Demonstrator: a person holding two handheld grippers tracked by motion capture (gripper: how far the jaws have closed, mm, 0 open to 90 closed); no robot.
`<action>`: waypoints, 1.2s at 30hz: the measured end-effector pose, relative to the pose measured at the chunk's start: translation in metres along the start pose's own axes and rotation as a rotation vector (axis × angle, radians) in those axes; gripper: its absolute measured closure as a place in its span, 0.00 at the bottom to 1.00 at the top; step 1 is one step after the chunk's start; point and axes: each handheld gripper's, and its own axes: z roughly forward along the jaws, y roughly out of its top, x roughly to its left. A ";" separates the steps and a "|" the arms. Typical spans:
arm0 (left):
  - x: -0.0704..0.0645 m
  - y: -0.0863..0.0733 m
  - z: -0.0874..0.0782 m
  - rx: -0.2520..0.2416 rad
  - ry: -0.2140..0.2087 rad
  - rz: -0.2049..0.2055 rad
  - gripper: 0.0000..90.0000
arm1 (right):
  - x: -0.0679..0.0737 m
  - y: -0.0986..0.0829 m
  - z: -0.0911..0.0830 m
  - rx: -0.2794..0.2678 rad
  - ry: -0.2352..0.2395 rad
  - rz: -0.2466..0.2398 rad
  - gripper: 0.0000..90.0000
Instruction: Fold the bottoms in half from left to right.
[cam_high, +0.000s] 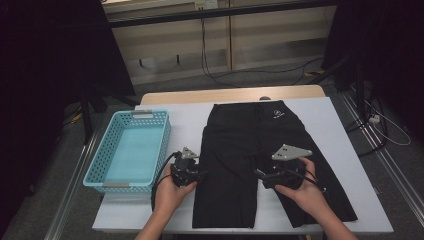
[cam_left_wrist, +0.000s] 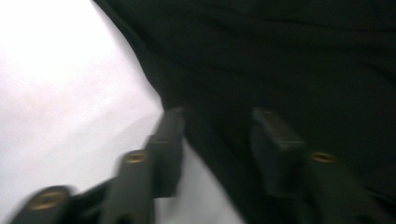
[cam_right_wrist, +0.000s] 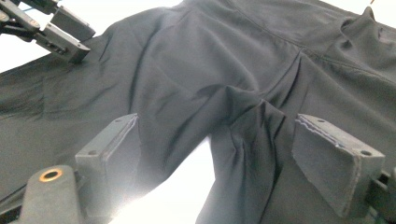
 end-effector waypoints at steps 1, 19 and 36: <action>-0.001 0.001 0.000 0.005 -0.007 -0.010 0.73 | 0.000 0.000 0.000 -0.001 0.001 -0.002 0.18; -0.009 0.012 -0.004 -0.018 -0.169 -0.064 0.99 | -0.013 0.014 0.013 -0.041 -0.022 0.049 0.16; -0.021 0.020 -0.008 -0.092 -0.204 -0.039 0.99 | -0.009 0.045 0.052 -0.055 -0.022 0.058 0.16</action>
